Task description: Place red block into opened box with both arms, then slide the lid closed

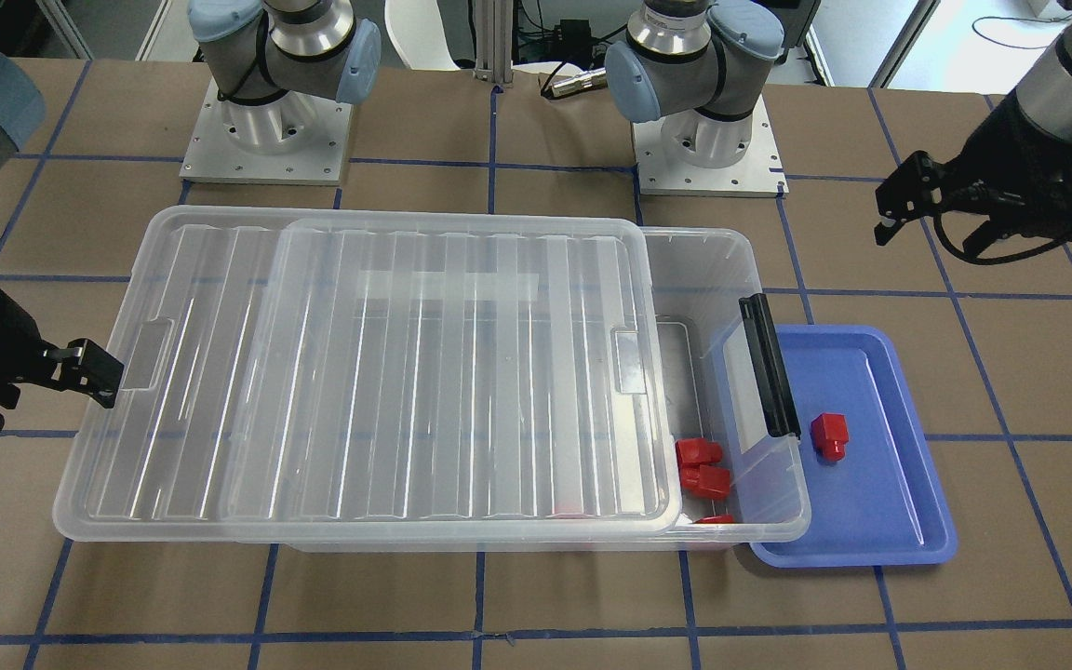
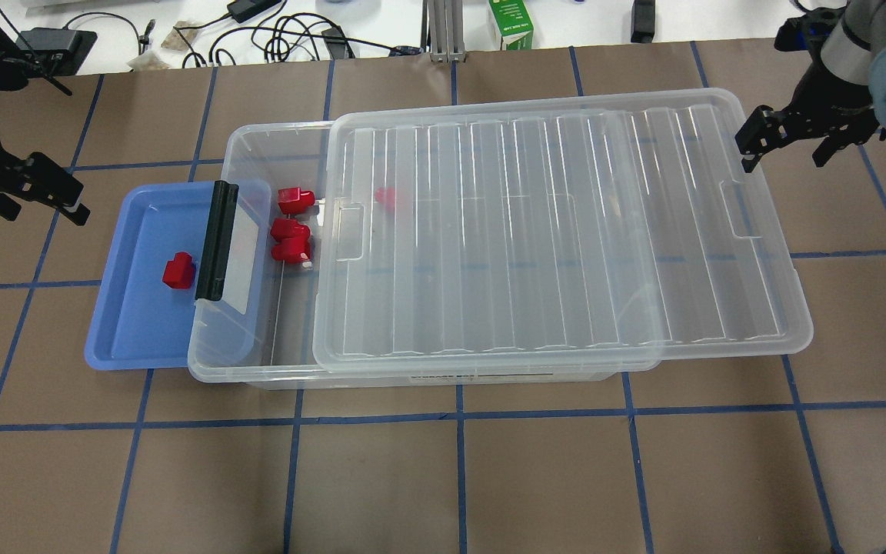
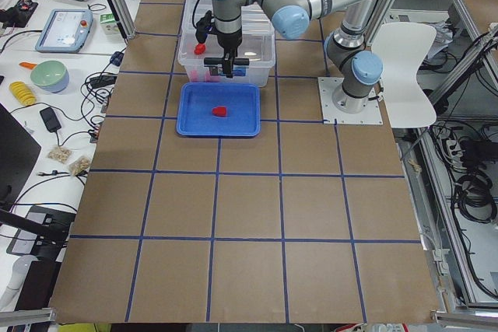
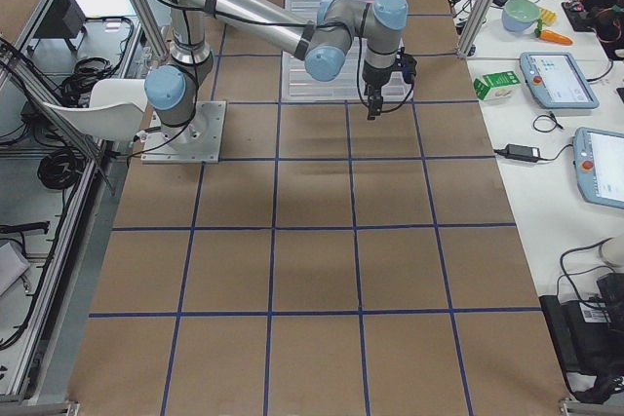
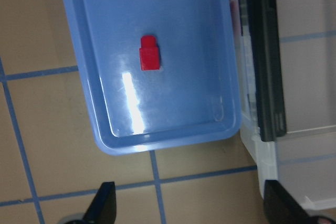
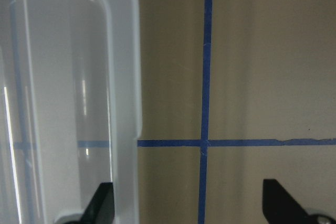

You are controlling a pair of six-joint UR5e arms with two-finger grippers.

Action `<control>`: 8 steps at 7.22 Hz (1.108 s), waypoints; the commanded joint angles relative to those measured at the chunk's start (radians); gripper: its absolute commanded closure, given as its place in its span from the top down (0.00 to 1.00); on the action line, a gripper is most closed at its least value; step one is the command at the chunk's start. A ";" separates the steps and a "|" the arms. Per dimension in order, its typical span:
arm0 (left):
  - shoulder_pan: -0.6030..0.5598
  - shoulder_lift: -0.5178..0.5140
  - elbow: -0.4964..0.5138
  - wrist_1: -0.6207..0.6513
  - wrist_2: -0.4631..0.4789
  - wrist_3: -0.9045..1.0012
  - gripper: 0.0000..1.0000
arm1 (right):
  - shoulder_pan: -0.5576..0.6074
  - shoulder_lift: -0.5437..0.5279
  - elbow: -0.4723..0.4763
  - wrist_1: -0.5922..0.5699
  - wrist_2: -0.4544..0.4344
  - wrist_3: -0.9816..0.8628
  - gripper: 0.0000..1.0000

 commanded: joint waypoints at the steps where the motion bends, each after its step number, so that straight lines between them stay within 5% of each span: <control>1: 0.004 -0.120 -0.016 0.113 0.000 0.003 1.00 | -0.030 0.001 -0.002 0.000 -0.003 -0.027 1.00; 8: -0.005 -0.318 -0.141 0.400 -0.010 -0.090 1.00 | -0.097 0.000 -0.015 0.005 -0.002 -0.094 1.00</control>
